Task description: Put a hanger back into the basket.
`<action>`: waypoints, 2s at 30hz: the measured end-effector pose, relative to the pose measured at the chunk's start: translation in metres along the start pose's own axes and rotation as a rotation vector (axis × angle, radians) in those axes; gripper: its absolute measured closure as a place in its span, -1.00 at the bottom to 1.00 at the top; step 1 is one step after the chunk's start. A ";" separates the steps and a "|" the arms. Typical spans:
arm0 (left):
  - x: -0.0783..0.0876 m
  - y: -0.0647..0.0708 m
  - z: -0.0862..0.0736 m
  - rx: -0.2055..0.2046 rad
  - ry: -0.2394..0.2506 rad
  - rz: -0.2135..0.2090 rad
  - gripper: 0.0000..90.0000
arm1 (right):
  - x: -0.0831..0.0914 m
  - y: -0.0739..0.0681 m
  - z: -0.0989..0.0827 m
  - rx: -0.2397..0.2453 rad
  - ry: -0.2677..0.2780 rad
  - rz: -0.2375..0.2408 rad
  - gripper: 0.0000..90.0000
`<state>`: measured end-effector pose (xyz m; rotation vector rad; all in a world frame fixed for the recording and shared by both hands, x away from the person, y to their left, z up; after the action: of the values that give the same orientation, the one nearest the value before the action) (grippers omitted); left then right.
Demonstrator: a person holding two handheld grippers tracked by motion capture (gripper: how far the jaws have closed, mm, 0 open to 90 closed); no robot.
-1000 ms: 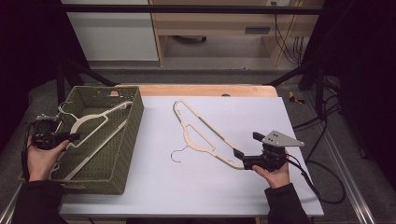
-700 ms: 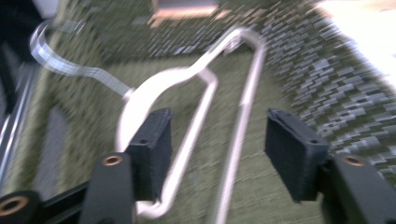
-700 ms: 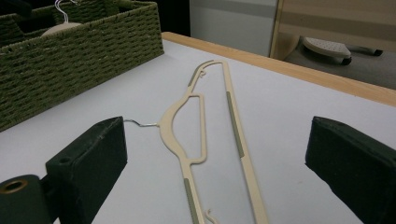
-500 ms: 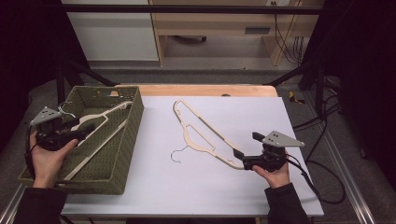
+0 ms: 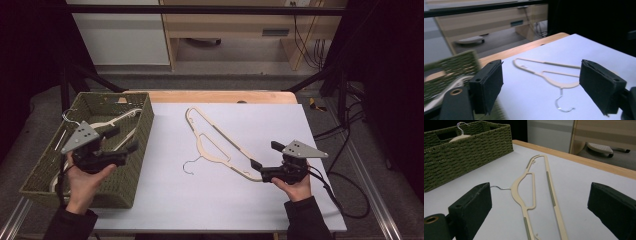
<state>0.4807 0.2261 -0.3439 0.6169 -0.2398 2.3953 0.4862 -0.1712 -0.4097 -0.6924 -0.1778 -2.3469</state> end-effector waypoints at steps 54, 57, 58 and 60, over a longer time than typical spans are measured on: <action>-0.217 0.069 -0.077 -0.048 -0.447 -0.058 0.07 | -0.002 -0.003 0.000 0.011 0.007 0.027 -0.87; -0.220 0.069 -0.080 -0.061 -0.458 -0.053 0.24 | -0.003 -0.004 0.000 0.007 0.004 0.026 -0.86; -0.220 0.068 -0.080 -0.061 -0.464 -0.055 0.29 | -0.003 -0.004 -0.001 0.009 0.004 0.025 -0.86; -0.222 0.067 -0.081 -0.063 -0.466 -0.051 0.40 | -0.003 -0.003 -0.001 0.015 0.002 0.026 -0.86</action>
<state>0.5598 0.0789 -0.5243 1.1321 -0.4874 2.1575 0.4857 -0.1670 -0.4119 -0.6811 -0.1847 -2.3187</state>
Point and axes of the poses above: each handheld gripper's, and its own axes: x roughly backward along the jaws, z roughly out of its top, y roughly to its right, the point moved 7 cm from there along -x, roughly forward along the jaws, and after that the axes turned 12 degrees about -y, right-handed, at the moved point
